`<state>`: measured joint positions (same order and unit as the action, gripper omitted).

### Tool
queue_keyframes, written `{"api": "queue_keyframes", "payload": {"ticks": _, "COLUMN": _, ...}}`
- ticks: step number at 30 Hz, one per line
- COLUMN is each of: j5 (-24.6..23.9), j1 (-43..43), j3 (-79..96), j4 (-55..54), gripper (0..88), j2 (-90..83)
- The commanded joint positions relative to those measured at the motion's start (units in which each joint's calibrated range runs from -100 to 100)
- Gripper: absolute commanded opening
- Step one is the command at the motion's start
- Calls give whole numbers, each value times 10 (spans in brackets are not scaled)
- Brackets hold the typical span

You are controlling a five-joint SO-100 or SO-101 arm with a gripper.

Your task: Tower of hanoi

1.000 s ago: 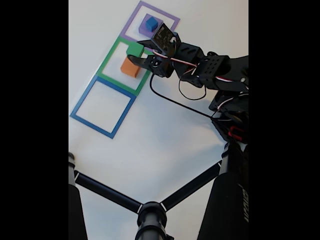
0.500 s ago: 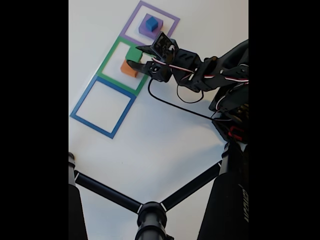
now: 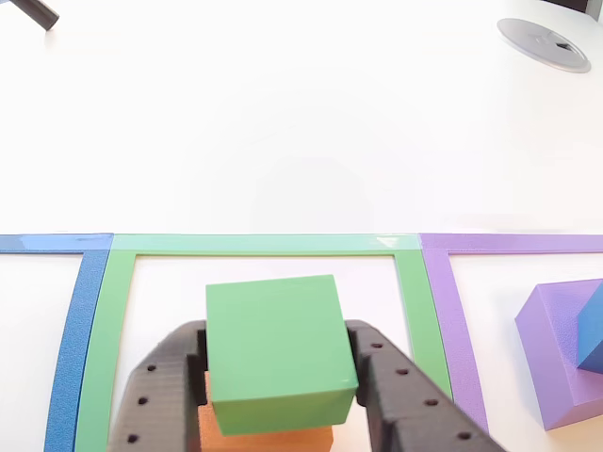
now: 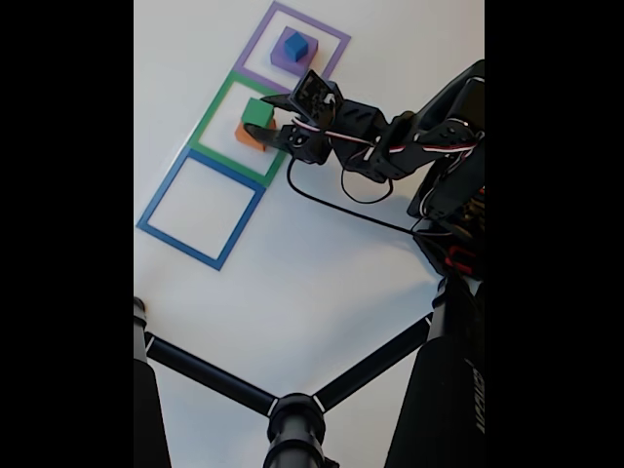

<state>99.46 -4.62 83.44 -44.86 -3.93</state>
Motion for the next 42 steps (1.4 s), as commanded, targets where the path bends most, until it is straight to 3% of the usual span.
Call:
{"api": "queue_keyframes", "payload": {"ticks": 1, "j5": 5, "j1": 4, "j3": -22, "j4": -19, "gripper": 72, "j2": 6}}
{"api": "queue_keyframes", "payload": {"ticks": 12, "j5": 5, "j1": 12, "j3": -22, "j4": -26, "gripper": 76, "j2": 22}}
{"api": "queue_keyframes", "payload": {"ticks": 22, "j5": 5, "j1": 17, "j3": -21, "j4": -46, "gripper": 175, "j2": 37}}
{"api": "queue_keyframes", "payload": {"ticks": 32, "j5": 5, "j1": 11, "j3": -25, "j4": -46, "gripper": 209, "j2": 13}}
{"api": "queue_keyframes", "payload": {"ticks": 37, "j5": 5, "j1": -5, "j3": -34, "j4": 96, "gripper": 173, "j2": -122}}
{"api": "queue_keyframes", "payload": {"ticks": 42, "j5": 5, "j1": -34, "j3": -109, "j4": 407, "gripper": 96, "j2": -311}}
